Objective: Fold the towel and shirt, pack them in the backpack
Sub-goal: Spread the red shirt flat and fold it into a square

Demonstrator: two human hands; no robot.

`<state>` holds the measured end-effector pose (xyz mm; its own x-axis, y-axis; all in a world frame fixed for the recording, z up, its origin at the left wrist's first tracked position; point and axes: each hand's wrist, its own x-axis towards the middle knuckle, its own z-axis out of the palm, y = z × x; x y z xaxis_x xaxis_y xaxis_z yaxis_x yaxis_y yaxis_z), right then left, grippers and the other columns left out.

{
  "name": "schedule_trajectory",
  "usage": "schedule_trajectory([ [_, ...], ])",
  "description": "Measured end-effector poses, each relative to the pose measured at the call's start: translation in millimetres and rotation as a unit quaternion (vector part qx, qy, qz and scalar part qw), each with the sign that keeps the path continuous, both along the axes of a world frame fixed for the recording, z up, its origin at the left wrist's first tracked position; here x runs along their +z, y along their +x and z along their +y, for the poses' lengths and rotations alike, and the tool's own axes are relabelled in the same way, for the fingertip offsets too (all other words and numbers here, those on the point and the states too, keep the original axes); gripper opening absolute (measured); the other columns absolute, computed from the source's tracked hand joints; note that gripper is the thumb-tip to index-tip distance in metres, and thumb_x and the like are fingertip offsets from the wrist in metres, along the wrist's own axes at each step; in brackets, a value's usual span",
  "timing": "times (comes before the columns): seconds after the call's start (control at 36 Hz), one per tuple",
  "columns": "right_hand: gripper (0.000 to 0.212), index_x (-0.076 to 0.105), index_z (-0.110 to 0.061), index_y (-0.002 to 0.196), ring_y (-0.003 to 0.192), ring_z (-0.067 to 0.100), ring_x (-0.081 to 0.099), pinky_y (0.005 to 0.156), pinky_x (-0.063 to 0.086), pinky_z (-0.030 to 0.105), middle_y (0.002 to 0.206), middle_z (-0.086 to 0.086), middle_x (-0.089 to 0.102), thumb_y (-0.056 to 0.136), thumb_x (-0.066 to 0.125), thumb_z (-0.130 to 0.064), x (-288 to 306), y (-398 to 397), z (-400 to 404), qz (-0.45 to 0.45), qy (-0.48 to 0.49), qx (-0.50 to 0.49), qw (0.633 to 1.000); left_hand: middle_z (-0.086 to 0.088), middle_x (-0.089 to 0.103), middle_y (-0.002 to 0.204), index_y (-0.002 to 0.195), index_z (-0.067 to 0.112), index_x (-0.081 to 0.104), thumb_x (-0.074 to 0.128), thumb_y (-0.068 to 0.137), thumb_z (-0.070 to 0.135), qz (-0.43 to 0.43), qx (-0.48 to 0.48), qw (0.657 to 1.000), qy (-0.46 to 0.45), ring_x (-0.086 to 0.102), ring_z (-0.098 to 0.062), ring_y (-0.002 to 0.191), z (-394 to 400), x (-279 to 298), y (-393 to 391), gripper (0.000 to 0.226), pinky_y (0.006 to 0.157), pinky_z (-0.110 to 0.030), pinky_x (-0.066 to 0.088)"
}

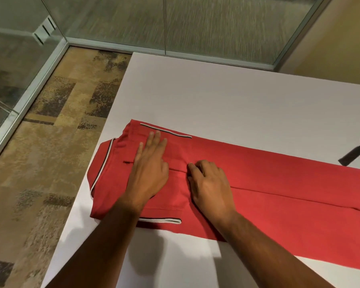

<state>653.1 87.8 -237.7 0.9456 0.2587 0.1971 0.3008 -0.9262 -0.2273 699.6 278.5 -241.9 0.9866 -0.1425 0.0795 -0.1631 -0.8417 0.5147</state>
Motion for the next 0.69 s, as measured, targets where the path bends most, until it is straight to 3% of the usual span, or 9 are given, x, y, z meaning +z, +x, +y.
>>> schedule_trajectory([
  [0.11, 0.012, 0.065, -0.012, 0.093, 0.075, 0.029, 0.049, 0.062, 0.04, 0.04, 0.094, 0.007, 0.054, 0.085, 0.073, -0.007, 1.8, 6.7, 4.3, 0.008, 0.021, -0.027, 0.999, -0.005, 0.032, 0.165, 0.145, 0.014, 0.053, 0.046, 0.076, 0.007, 0.008, 0.002, 1.0, -0.026, 0.021, -0.014, 0.155, 9.9, -8.5, -14.5, 0.07, 0.128, -0.046, 0.015],
  [0.17, 0.013, 0.061, -0.011, 0.085, 0.07, 0.029, 0.048, 0.059, 0.037, 0.04, 0.089, 0.008, 0.053, 0.084, 0.073, -0.005, 4.1, 9.3, 5.5, 0.001, 0.041, -0.033, 0.999, -0.007, 0.037, 0.162, 0.14, 0.013, 0.058, 0.052, 0.075, 0.001, 0.006, 0.015, 0.999, -0.027, 0.027, -0.017, 0.153, 14.3, -10.4, -15.7, 0.066, 0.127, -0.046, 0.018],
  [0.33, 0.014, 0.06, -0.007, 0.088, 0.071, 0.03, 0.047, 0.062, 0.04, 0.042, 0.091, 0.01, 0.052, 0.084, 0.069, 0.004, 13.4, 3.7, 4.8, -0.034, 0.07, -0.024, 0.997, -0.012, 0.058, 0.146, 0.118, 0.008, 0.071, 0.057, 0.085, -0.011, -0.04, 0.042, 0.998, -0.016, 0.047, -0.022, 0.142, 27.3, -4.2, -12.8, 0.04, 0.121, -0.04, 0.03],
  [0.5, 0.02, 0.06, -0.011, 0.085, 0.073, 0.028, 0.047, 0.063, 0.027, 0.035, 0.087, 0.006, 0.051, 0.077, 0.073, 0.004, 0.7, -6.6, 2.0, -0.008, 0.018, -0.005, 1.0, -0.012, 0.068, 0.131, 0.095, 0.009, 0.074, 0.06, 0.079, -0.009, -0.064, 0.048, 0.997, 0.008, 0.056, -0.024, 0.135, 39.7, -0.7, -21.8, 0.027, 0.115, -0.046, 0.041],
  [0.61, 0.012, 0.069, -0.012, 0.101, 0.099, 0.031, 0.058, 0.078, 0.04, 0.041, 0.112, 0.007, 0.062, 0.09, 0.071, -0.009, 3.5, -11.7, 3.1, -0.033, 0.024, -0.011, 0.999, -0.009, 0.073, 0.118, 0.089, 0.009, 0.073, 0.052, 0.078, 0.012, -0.073, 0.091, 0.993, 0.014, 0.065, -0.026, 0.12, 38.7, 2.4, -29.4, 0.023, 0.098, -0.048, 0.053],
  [0.69, 0.036, 0.063, -0.01, 0.133, 0.133, 0.03, 0.051, 0.104, 0.042, 0.045, 0.145, 0.01, 0.057, 0.104, 0.053, -0.028, 8.8, -12.3, 10.0, -0.004, 0.031, 0.004, 0.999, -0.005, 0.068, 0.093, 0.08, 0.01, 0.065, 0.05, 0.082, 0.019, -0.093, 0.113, 0.989, 0.031, 0.06, -0.026, 0.09, 35.1, 4.4, -29.3, 0.018, 0.077, -0.046, 0.051],
])
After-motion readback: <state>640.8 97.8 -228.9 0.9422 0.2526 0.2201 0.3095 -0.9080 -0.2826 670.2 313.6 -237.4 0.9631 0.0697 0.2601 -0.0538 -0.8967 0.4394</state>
